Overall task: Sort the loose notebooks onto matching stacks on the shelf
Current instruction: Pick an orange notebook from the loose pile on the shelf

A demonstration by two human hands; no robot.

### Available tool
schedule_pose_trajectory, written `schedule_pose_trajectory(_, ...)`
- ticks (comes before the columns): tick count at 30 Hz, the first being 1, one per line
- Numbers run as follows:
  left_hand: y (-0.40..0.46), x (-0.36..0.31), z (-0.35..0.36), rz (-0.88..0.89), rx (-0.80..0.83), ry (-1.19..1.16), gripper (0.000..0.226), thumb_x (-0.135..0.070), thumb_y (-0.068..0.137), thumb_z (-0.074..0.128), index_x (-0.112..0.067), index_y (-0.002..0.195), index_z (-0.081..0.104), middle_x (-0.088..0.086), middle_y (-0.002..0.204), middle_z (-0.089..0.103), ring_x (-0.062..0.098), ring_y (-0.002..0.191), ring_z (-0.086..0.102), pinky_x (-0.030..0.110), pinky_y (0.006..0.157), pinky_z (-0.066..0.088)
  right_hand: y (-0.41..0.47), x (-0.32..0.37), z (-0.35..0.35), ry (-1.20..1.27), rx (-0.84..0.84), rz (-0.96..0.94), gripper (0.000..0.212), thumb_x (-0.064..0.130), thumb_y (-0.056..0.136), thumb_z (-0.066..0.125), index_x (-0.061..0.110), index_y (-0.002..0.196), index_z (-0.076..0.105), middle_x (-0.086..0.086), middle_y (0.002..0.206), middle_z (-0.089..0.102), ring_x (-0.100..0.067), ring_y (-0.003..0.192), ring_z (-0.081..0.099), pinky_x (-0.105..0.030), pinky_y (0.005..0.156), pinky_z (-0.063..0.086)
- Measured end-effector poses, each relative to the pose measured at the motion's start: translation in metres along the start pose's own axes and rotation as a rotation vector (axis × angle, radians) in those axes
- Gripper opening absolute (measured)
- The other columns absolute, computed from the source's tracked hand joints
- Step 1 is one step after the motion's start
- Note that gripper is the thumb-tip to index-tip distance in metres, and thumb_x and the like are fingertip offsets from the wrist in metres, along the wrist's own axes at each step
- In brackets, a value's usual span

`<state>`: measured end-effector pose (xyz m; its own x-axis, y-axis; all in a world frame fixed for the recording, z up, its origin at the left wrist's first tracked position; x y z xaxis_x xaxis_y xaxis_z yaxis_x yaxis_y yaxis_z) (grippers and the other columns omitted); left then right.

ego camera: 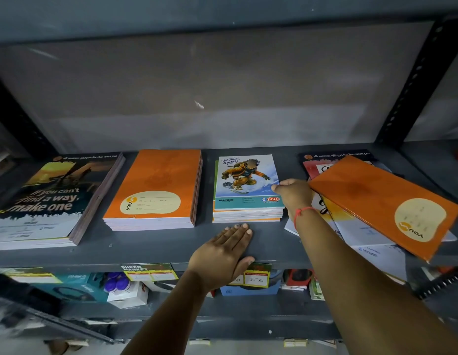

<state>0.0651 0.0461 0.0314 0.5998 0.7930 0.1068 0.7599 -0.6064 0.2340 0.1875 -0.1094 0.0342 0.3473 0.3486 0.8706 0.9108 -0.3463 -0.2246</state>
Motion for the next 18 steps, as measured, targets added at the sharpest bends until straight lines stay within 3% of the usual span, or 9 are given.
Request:
schedule_pose_trajectory(2,0.0,0.001,0.002,-0.004,0.013,-0.005,0.052,-0.048,0.08,0.05,-0.012,0.114,0.065,0.004,0.115,0.07,0.015,0.106,0.066,0.027,0.086,0.053,-0.001,0.0,0.001,-0.023,-0.007,-0.013,0.02,0.023,0.085,0.064,0.006,0.095,0.066,-0.017,0.099,0.071,-0.022,0.071,0.06,-0.023,0.056,0.05)
schedule_pose_trajectory(5,-0.001,0.001,0.007,0.006,0.055,-0.014,0.054,-0.046,0.085,0.036,-0.011,0.116,0.063,0.005,0.117,0.069,0.015,0.108,0.065,0.027,0.09,0.05,-0.003,0.001,0.002,-0.086,-0.031,-0.05,0.018,0.026,0.086,0.063,0.009,0.089,0.065,-0.017,0.096,0.072,-0.025,0.071,0.063,-0.033,0.071,0.056)
schedule_pose_trajectory(8,-0.001,0.003,0.009,-0.019,0.083,-0.014,0.056,-0.047,0.086,0.034,-0.011,0.119,0.061,0.006,0.12,0.067,0.016,0.11,0.064,0.026,0.096,0.04,-0.008,0.005,0.004,-0.176,-0.04,-0.097,0.026,0.031,0.088,0.059,0.008,0.096,0.069,-0.015,0.097,0.072,-0.023,0.071,0.063,-0.029,0.064,0.053)
schedule_pose_trajectory(10,-0.003,0.005,0.013,-0.04,0.129,-0.036,0.059,-0.048,0.091,0.028,-0.011,0.134,0.046,0.009,0.137,0.053,0.018,0.126,0.051,0.028,0.106,0.025,-0.013,0.007,0.003,-0.221,-0.036,-0.117,0.029,0.032,0.089,0.057,0.007,0.099,0.069,-0.014,0.098,0.072,-0.025,0.076,0.066,-0.03,0.067,0.054)
schedule_pose_trajectory(13,-0.006,0.007,0.025,-0.032,0.167,-0.101,0.062,-0.049,0.095,0.017,-0.015,0.147,0.01,0.006,0.157,0.016,0.018,0.145,0.014,0.025,0.111,-0.004,-0.022,0.015,-0.012,-0.298,-0.116,-0.195,0.029,0.029,0.093,0.05,0.007,0.099,0.068,-0.014,0.1,0.071,-0.026,0.081,0.065,-0.03,0.064,0.052)
schedule_pose_trajectory(18,0.017,-0.019,0.014,-0.03,0.094,-0.2,0.064,-0.049,0.094,0.022,-0.015,0.147,0.009,0.006,0.157,0.014,0.017,0.145,0.01,0.023,0.111,-0.007,-0.028,0.021,-0.074,-0.405,-0.308,-0.27,0.029,0.024,0.094,0.046,0.012,0.111,0.067,-0.015,0.11,0.067,-0.033,0.097,0.061,-0.039,0.08,0.055)
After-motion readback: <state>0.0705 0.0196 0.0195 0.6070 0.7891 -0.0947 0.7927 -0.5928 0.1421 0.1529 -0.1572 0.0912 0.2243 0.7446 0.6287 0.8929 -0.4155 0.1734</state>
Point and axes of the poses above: each hand's wrist, its own y-axis towards the middle knuckle, its own z-axis out of the palm, x = y × z, the point moved 9 cm from there along y, towards the middle knuckle
